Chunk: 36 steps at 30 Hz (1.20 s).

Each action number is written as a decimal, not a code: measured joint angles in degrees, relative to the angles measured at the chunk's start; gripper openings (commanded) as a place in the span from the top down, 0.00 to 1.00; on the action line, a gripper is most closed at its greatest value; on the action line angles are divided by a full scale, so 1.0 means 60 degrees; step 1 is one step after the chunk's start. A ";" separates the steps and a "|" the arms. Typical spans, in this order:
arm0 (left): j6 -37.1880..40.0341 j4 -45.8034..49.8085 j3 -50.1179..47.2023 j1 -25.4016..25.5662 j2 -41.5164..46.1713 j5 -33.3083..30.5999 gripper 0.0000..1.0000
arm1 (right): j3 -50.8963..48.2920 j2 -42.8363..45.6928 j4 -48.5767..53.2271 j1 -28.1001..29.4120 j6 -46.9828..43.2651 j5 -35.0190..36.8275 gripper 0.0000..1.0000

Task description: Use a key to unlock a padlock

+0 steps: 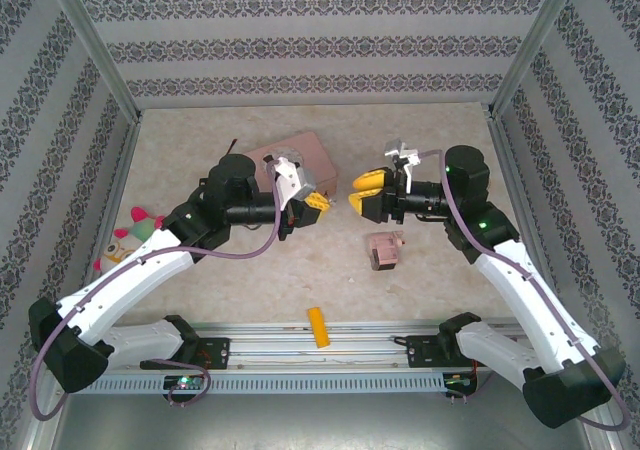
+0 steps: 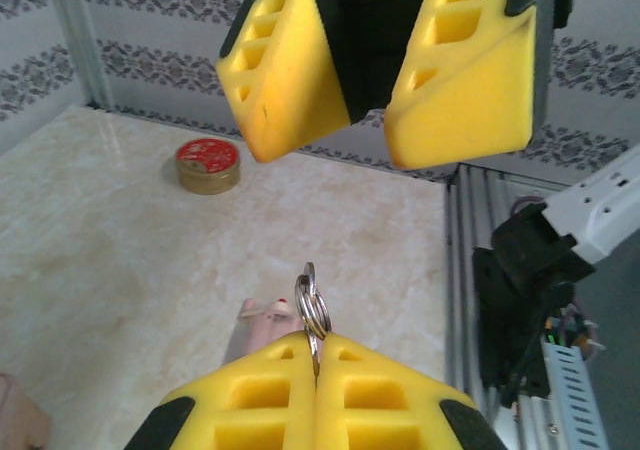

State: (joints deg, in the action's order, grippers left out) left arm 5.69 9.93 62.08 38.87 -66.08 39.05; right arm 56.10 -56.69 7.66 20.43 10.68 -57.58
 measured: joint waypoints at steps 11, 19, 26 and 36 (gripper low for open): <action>-0.0029 0.0029 -0.0007 -0.0047 -0.0193 0.0568 1.00 | 0.0324 -0.1220 0.0153 0.0222 -0.0080 -0.1639 0.66; -0.0084 0.0022 -0.0007 -0.0127 -0.0193 0.0634 1.00 | 0.0579 -0.1413 0.0448 0.0328 -0.0302 -0.1847 0.68; -0.0178 0.0022 -0.0007 -0.0135 -0.0197 0.0670 1.00 | 0.0652 -0.1468 0.0721 0.0331 -0.0423 -0.1851 0.71; -0.0317 0.0025 -0.0007 -0.0171 -0.0255 0.0710 1.00 | 0.0696 -0.1577 0.1086 0.0707 -0.0554 -0.1716 0.67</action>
State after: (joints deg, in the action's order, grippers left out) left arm 3.79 10.09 62.04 37.85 -67.61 43.31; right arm 60.27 -66.15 14.17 24.67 7.35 -67.88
